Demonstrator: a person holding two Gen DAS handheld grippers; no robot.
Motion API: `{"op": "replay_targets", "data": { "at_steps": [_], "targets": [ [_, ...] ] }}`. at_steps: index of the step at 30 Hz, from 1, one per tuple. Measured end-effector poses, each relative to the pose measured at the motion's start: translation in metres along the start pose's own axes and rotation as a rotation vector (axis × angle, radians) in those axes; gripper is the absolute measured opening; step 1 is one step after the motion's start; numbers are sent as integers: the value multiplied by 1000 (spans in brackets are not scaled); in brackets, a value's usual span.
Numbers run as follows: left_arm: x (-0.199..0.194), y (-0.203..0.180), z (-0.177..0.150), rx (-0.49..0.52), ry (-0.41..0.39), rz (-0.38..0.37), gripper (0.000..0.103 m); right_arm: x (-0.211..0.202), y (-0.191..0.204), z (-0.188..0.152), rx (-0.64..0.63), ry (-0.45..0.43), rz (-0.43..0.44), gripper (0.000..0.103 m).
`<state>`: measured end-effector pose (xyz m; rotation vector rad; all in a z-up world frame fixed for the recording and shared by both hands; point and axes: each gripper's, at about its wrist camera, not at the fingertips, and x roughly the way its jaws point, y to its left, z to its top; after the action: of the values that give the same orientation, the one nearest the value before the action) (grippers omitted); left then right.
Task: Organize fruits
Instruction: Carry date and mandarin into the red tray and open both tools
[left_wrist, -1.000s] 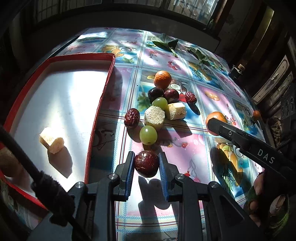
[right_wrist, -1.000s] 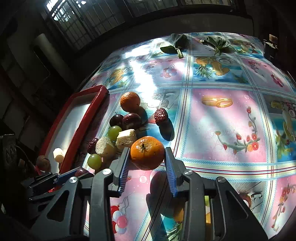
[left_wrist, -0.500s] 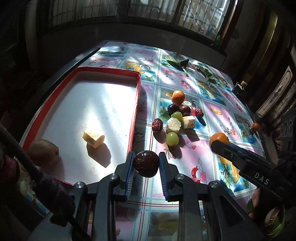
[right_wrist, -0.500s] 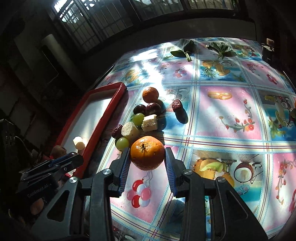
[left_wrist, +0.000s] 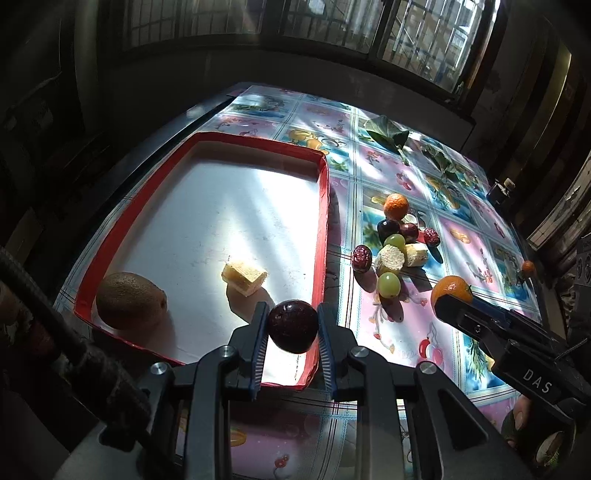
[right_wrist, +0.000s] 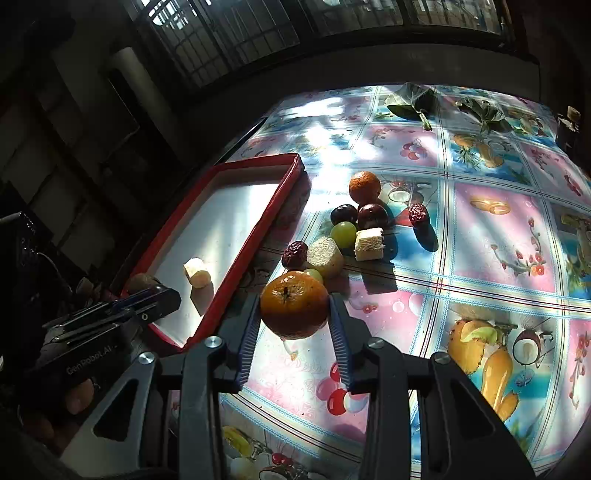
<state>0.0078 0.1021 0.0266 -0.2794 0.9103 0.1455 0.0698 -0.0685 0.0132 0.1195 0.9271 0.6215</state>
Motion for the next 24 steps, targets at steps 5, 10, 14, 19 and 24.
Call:
{"op": "replay_targets", "data": {
  "at_steps": [5, 10, 14, 19, 24],
  "targets": [
    [0, 8, 2, -8, 2, 4, 25, 4, 6, 0, -10, 11, 1, 39],
    [-4, 24, 7, -31, -9, 28, 25, 9, 16, 4, -26, 19, 13, 39],
    [-7, 41, 14, -57, -20, 59, 25, 20, 28, 9, -42, 36, 35, 39],
    [-6, 65, 24, -96, -23, 98, 25, 33, 46, 17, -77, 47, 59, 39],
    [1, 81, 36, -123, -29, 136, 25, 45, 63, 29, -103, 51, 82, 39]
  ]
}}
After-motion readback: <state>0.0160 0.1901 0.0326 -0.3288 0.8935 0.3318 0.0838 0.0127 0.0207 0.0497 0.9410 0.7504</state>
